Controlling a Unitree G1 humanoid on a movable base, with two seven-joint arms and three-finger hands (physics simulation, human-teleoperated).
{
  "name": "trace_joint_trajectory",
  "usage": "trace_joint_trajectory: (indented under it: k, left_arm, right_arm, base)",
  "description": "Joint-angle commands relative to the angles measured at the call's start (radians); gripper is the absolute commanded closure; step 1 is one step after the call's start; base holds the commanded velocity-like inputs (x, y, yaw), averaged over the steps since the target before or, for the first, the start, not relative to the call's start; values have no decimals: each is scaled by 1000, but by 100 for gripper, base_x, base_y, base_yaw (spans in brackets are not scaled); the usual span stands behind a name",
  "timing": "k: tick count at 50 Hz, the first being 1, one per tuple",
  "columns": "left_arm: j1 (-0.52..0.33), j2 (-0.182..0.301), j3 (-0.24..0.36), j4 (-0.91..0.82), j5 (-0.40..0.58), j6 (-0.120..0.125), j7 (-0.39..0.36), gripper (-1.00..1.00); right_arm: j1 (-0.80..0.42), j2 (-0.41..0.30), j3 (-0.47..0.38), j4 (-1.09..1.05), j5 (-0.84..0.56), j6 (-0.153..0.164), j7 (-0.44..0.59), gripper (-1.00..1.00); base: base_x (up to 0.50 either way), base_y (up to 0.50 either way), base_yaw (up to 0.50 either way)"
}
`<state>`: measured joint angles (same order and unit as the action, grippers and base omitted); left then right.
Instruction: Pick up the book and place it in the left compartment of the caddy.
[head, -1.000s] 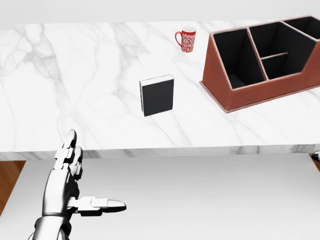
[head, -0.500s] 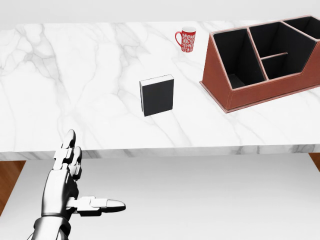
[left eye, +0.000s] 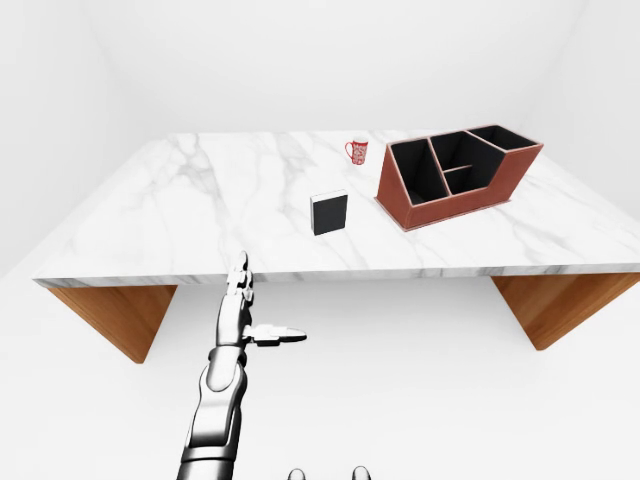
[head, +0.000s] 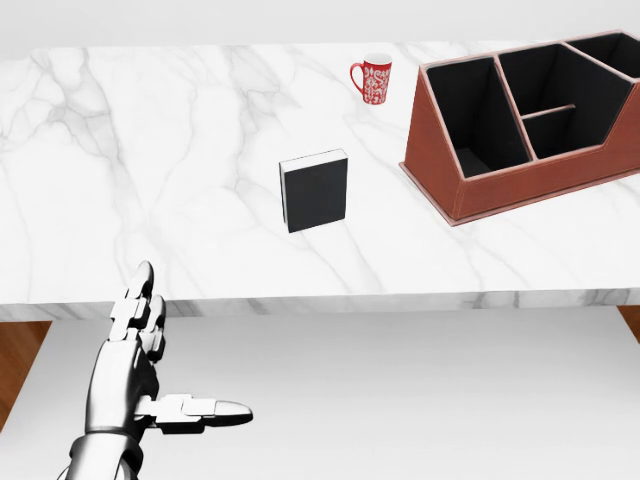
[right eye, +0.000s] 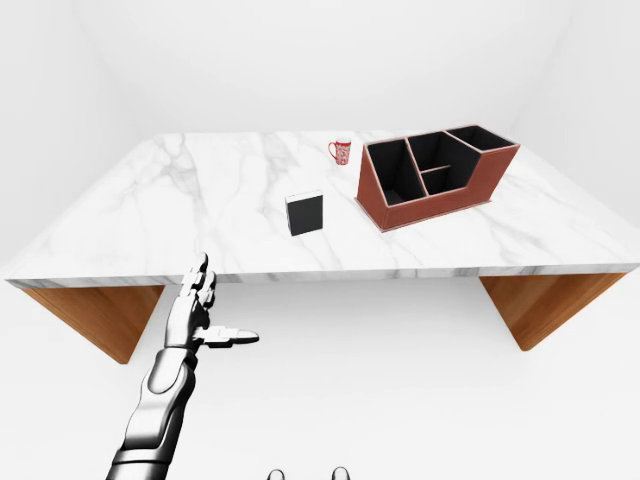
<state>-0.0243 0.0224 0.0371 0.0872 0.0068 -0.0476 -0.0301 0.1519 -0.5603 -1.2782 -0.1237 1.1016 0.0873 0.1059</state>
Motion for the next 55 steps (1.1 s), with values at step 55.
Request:
trace_joint_trajectory:
  k: [55]
  left_arm:
    - [-1, -2, -6, -2, 8, 6, -2, -100]
  right_arm:
    - [-7, 1, 62, 101, -21, 0, -5, -100]
  base:
    - [0, 0, 0]
